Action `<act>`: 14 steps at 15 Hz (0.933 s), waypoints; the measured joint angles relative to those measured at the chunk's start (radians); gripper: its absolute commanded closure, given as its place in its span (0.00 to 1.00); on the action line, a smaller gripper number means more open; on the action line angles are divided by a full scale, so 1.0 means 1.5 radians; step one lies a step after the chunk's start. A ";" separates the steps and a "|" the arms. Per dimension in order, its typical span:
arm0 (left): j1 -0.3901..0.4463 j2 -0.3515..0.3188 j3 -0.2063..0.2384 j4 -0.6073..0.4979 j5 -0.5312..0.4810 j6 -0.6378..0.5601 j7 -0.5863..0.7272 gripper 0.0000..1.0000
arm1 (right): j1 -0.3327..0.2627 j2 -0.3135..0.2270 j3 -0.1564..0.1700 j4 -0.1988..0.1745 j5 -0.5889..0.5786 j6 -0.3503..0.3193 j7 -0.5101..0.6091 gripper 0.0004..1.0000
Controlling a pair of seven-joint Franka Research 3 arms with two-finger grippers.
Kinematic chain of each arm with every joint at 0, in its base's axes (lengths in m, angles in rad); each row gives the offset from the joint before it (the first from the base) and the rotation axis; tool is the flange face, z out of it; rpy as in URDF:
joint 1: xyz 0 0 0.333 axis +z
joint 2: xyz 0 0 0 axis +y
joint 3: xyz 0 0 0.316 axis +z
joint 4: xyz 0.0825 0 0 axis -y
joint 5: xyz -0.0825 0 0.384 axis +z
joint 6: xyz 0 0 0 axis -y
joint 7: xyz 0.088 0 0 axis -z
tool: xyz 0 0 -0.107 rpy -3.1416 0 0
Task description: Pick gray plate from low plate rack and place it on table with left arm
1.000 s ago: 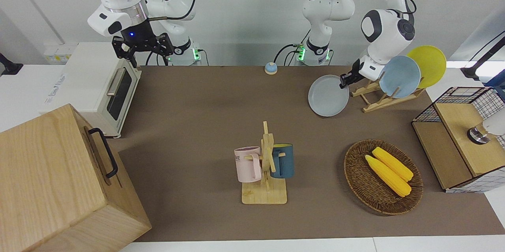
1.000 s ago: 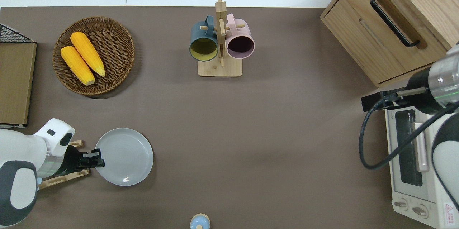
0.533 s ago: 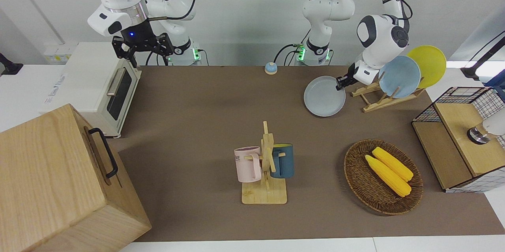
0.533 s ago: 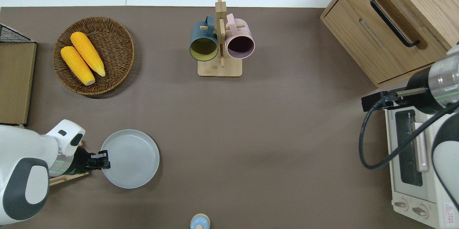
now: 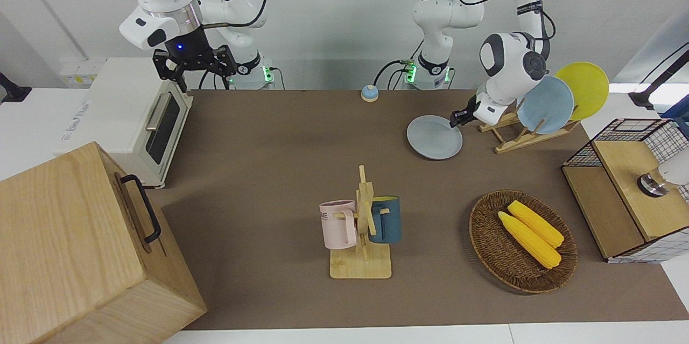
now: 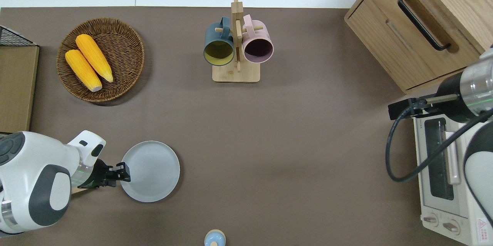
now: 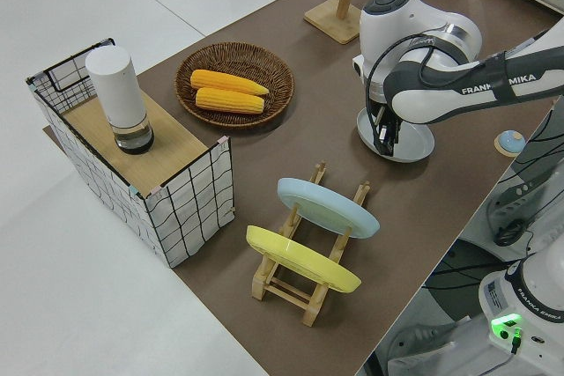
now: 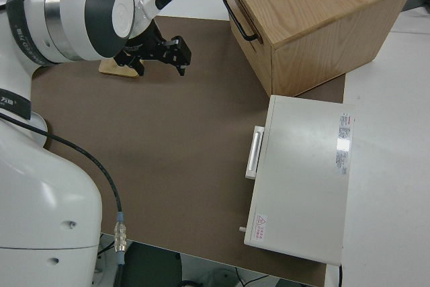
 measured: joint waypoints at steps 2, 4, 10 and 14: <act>0.000 0.010 -0.001 0.000 0.000 0.008 0.000 0.14 | 0.000 0.000 0.000 0.000 0.000 0.000 0.000 0.02; 0.000 0.010 -0.001 0.003 0.000 0.011 0.000 0.01 | 0.000 0.000 0.000 0.000 0.000 0.000 0.000 0.02; 0.000 0.005 -0.001 0.071 0.001 0.012 0.001 0.00 | 0.000 0.000 0.000 0.000 0.000 0.000 0.000 0.02; 0.000 0.003 0.000 0.172 0.049 -0.032 0.001 0.00 | 0.000 0.000 0.000 0.000 0.000 0.000 0.000 0.02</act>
